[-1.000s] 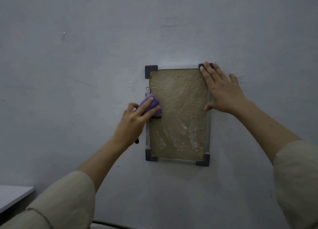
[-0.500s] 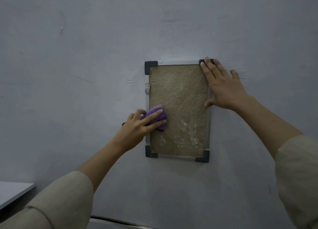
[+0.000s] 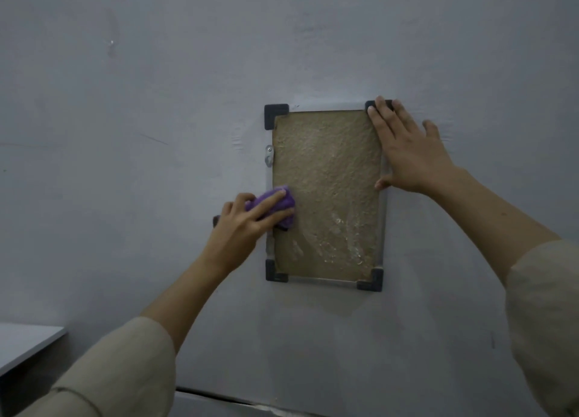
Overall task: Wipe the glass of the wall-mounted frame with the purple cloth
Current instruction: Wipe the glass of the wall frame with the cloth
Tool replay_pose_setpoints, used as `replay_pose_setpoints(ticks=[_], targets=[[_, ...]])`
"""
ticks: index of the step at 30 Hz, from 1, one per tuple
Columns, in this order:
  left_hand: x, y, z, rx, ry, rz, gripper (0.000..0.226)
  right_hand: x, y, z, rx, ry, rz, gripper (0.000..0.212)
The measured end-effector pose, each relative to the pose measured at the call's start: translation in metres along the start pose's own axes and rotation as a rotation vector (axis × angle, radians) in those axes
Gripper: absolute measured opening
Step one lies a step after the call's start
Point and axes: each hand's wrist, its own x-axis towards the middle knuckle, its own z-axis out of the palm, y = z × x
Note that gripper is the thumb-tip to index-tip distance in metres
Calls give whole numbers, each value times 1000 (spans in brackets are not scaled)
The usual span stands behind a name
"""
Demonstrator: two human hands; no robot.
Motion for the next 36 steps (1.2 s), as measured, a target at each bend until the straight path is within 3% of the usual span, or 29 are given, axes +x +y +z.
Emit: replay_pose_setpoints(ticks=[2, 4, 8, 10, 14, 15, 16, 20, 21, 25, 30, 32, 34, 36], targets=[[3, 0, 1, -4, 64, -172, 64, 0, 0, 0, 6, -4, 2, 127], [3, 8, 4, -8, 78, -218, 63, 0, -1, 0, 8, -3, 2, 127], [-6, 7, 4, -2, -33, 123, 70, -1, -1, 0, 11, 0, 4, 127], [-4, -4, -1, 23, -55, 178, 70, -1, -1, -1, 13, 0, 3, 127], [8, -11, -2, 4, 69, -269, 62, 0, -1, -1, 21, -3, 4, 127], [10, -9, -2, -9, 74, -303, 61, 0, -1, 0, 25, -3, 4, 127], [12, -5, -1, -23, 73, -262, 60, 0, -1, 0, 27, -2, 3, 127], [10, -2, -1, -6, -17, 170, 72, 0, 0, 0, 13, 7, 1, 127], [12, -5, -2, 0, -18, 154, 71, 0, 0, 0, 11, 10, 0, 127], [21, -15, -4, -25, 60, -179, 62, 1, 0, 1, 12, 7, 1, 127], [30, -7, -6, -2, -36, 231, 74, 1, 2, 1, 14, 12, -3, 127], [39, -11, -8, 21, -56, 278, 77, 1, 2, 2, 8, 9, -6, 127], [45, -17, -8, 33, -14, 172, 72, 2, 2, 2, 9, 10, -5, 127], [50, -20, -9, 5, 68, -77, 64, 2, 2, 3, 12, 8, -5, 127]])
